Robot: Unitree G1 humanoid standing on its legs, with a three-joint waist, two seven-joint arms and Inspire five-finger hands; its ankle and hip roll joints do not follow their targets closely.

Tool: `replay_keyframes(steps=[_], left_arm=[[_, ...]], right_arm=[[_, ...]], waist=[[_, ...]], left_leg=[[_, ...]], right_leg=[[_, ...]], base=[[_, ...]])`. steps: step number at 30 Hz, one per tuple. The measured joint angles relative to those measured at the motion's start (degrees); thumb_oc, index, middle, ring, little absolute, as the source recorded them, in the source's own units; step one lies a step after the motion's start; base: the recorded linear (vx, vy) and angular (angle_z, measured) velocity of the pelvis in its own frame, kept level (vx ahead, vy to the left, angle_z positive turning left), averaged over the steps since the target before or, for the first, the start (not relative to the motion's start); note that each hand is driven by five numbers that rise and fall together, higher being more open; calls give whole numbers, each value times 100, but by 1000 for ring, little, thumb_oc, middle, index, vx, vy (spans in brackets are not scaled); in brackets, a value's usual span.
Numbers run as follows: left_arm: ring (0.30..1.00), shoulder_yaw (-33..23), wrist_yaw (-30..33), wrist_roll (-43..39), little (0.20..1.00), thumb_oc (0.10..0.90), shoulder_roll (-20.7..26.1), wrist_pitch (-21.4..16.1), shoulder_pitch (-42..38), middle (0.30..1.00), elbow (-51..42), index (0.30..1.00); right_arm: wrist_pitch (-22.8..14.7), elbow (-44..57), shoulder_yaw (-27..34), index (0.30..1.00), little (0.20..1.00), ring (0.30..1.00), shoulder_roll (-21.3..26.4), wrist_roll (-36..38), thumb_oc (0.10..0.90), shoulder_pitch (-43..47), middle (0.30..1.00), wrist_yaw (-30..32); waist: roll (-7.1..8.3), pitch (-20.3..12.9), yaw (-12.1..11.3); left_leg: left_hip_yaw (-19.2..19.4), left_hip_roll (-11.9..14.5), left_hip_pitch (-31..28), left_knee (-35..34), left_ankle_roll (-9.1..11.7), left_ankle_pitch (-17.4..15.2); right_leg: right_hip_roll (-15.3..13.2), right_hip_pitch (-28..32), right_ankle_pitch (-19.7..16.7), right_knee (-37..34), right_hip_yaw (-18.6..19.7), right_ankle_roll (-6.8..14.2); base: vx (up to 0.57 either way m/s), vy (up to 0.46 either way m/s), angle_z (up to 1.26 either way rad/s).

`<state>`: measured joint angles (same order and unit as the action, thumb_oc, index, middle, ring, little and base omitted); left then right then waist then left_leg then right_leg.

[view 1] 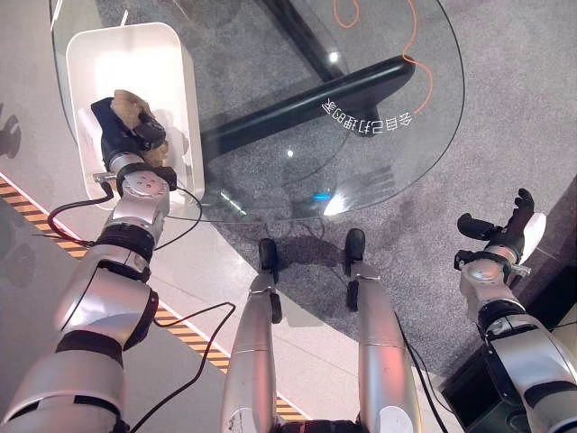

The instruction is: Wipe the table with a cloth and put it in the basket.

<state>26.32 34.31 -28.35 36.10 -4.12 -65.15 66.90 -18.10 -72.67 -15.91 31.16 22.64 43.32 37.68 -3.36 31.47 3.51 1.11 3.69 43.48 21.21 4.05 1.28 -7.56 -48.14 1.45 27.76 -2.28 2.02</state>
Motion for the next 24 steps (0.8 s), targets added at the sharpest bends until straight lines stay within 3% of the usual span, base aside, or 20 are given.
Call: replay_keyframes(steps=[11, 12, 13, 15, 24], left_arm=[[300, 95, -8, 10, 200, 100, 0, 188, -53, 300, 16, 300], [444, 167, -8, 41, 367, 267, 1, 219, -68, 444, 15, 444], [519, 204, -8, 57, 455, 355, 0, 226, -74, 519, 15, 519], [900, 221, -8, 130, 900, 800, 0, 227, -76, 900, 13, 900], [900, 224, -8, 176, 900, 800, 2, 224, -146, 900, 16, 900]], right_arm=[[0, 0, -90, 900, 900, 900, -2, -1, 800, 70, 900, -1], [-1, 1, -91, 900, 900, 900, -3, -2, 800, 72, 900, -2], [-1, 1, -91, 900, 900, 900, -3, -1, 800, 78, 900, -2], [-1, 2, -91, 900, 900, 900, -3, -2, 800, 97, 900, -5], [-2, 8, -102, 900, 900, 900, -17, -2, 800, 104, 900, -5]], waist=[[0, 0, 9], [0, 0, 9], [0, 0, 10], [0, 0, 22], [0, 0, 63]], left_leg=[[0, 1, 7, 0, 0, 0], [0, 2, 10, 0, -1, 0], [0, 2, 14, 0, -1, 0], [0, 2, 37, 0, -1, -1], [0, 1, 111, 11, -1, -1]], right_leg=[[0, -4, 0, -2, 0, 0], [0, -5, 0, -5, -2, 0], [0, -9, 0, -6, -2, 0], [1, -29, -1, -9, -3, 1], [4, -104, -2, -4, -1, 2]], base=[[0, 0, 0], [0, 0, 0], [0, 0, 0], [0, 0, 0], [0, 0, 0]])
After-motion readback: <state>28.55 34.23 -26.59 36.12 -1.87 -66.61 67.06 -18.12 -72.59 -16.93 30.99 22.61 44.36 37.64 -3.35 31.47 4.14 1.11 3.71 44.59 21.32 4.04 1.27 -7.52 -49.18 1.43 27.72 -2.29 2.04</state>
